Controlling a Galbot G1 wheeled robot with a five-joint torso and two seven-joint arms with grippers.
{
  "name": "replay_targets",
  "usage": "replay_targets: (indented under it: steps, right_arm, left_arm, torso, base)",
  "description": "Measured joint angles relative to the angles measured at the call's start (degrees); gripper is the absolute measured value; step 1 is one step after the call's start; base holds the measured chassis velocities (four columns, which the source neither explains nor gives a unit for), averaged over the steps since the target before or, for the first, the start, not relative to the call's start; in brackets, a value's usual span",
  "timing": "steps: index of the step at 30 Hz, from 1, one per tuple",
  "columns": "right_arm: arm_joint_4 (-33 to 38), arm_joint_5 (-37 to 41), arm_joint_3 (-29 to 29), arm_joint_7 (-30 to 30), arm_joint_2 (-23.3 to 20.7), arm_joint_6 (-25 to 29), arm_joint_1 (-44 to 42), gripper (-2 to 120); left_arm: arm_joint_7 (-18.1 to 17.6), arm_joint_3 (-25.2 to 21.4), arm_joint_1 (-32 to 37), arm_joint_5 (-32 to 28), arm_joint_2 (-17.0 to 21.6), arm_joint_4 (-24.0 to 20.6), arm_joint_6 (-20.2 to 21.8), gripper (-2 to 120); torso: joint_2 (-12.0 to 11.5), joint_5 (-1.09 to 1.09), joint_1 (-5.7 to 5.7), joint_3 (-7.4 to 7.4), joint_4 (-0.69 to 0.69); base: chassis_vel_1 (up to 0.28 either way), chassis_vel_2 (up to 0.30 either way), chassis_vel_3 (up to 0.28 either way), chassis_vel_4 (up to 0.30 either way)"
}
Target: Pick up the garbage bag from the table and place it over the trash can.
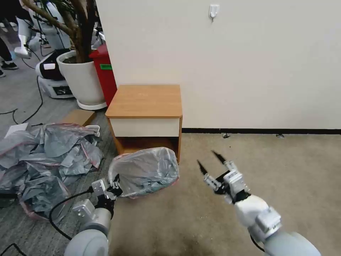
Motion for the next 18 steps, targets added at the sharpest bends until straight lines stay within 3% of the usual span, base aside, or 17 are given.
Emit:
replay_targets:
  steps: [5,10,18]
  right_arm:
    - [-2.03,-0.81,-5.01,-8.25,-0.98,-4.46,6.73,16]
    - [-4.57,-0.44,-10.84,-11.27,-0.8,-10.17,12.96,0]
    - [-8.88,0.78,-16.55,-13.0,0.12,-21.56,22.52,0]
  left_arm:
    - [2.77,0.87,0.8,6.44,-1.04,0.16,-3.36,2]
    - [5.03,1.79,1.76,11.49,-2.39,0.12,-4.56,2]
    - [6.51,2.56,2.37,16.33,-4.13,1.4,-6.14,2]
  torso:
    - [0.0,0.0,0.0,0.0,0.01]
    - [0.0,0.0,0.0,0.0,0.01]
    - [0.0,0.0,0.0,0.0,0.01]
  base:
    - [0.0,0.0,0.0,0.0]
    - [0.0,0.0,0.0,0.0]
    - [0.0,0.0,0.0,0.0]
